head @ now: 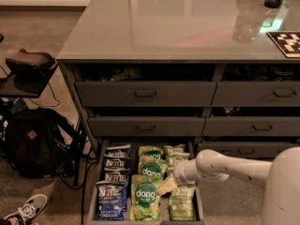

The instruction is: Pick green rice chip bag from bottom drawer and place on counter

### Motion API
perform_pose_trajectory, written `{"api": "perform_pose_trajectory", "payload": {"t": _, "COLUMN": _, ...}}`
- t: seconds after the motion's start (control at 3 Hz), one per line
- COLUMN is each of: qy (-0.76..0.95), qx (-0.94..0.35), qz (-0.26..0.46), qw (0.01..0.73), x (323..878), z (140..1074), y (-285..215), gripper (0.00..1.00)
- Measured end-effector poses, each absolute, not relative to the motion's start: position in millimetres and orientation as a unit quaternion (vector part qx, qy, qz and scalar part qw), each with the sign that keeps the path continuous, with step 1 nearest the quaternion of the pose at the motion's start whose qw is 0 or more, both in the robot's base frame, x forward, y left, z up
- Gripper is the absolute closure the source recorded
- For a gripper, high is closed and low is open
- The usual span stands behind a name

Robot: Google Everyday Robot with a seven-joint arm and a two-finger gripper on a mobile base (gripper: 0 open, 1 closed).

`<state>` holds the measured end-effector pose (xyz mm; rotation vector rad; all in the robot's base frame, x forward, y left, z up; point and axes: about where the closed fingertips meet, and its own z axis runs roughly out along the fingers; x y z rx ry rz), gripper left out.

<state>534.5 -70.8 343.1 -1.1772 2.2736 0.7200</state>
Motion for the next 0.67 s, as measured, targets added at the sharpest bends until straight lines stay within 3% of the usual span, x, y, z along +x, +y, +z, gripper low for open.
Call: {"api": "perform_pose_trajectory", "payload": {"t": 0.67, "qy": 0.843, "qx": -0.402, "qz": 0.281, "qw": 0.221, "x": 539.1, "z": 288.3, "y": -88.8, "gripper": 0.00}}
